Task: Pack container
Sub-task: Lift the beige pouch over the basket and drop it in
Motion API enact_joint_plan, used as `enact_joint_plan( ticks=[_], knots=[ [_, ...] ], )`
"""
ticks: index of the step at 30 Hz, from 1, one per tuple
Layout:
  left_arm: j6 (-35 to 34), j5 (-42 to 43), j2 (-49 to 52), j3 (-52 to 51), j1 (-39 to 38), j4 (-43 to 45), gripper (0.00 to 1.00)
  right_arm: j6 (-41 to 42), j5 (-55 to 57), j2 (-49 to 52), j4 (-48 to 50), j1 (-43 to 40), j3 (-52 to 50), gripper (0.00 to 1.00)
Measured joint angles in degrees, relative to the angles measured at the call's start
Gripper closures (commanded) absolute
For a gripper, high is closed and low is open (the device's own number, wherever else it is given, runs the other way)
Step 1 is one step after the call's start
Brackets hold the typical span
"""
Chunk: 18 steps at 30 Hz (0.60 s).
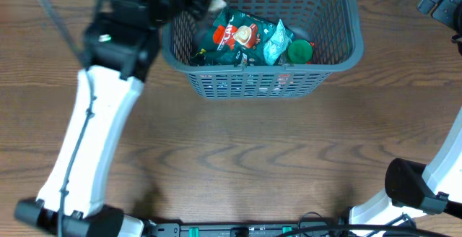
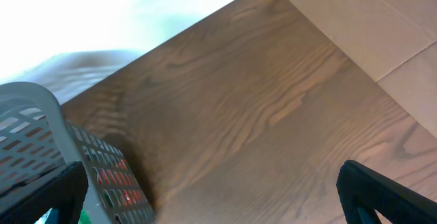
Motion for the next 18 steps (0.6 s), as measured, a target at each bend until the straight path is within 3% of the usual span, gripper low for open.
enact_joint_plan(
  ticks=[6, 7, 9, 10, 11, 18],
  knots=[
    [0.0, -0.02, 6.84, 0.0, -3.74, -0.02, 0.94, -0.02, 0.0, 0.0, 0.0, 0.0, 0.0, 0.01],
    [0.0, -0.02, 7.63, 0.0, -4.09, -0.09, 0.84, -0.02, 0.0, 0.0, 0.0, 0.0, 0.0, 0.01],
    [0.0, -0.04, 8.57, -0.02, -4.63, -0.13, 0.47, 0.0, 0.0, 0.0, 0.0, 0.0, -0.02, 0.01],
    [0.02, -0.04, 8.63, -0.02, -4.76, -0.11, 0.2, -0.02, 0.0, 0.0, -0.02, 0.0, 0.0, 0.01],
    [-0.02, -0.02, 8.61, -0.02, -4.81, -0.07, 0.01, -0.02, 0.0, 0.0, 0.0, 0.0, 0.0, 0.01],
    [-0.22, -0.02, 8.35, 0.0, -4.85, 0.15, 0.01, -0.02, 0.0, 0.0, 0.0, 0.0, 0.0, 0.01]
  ],
)
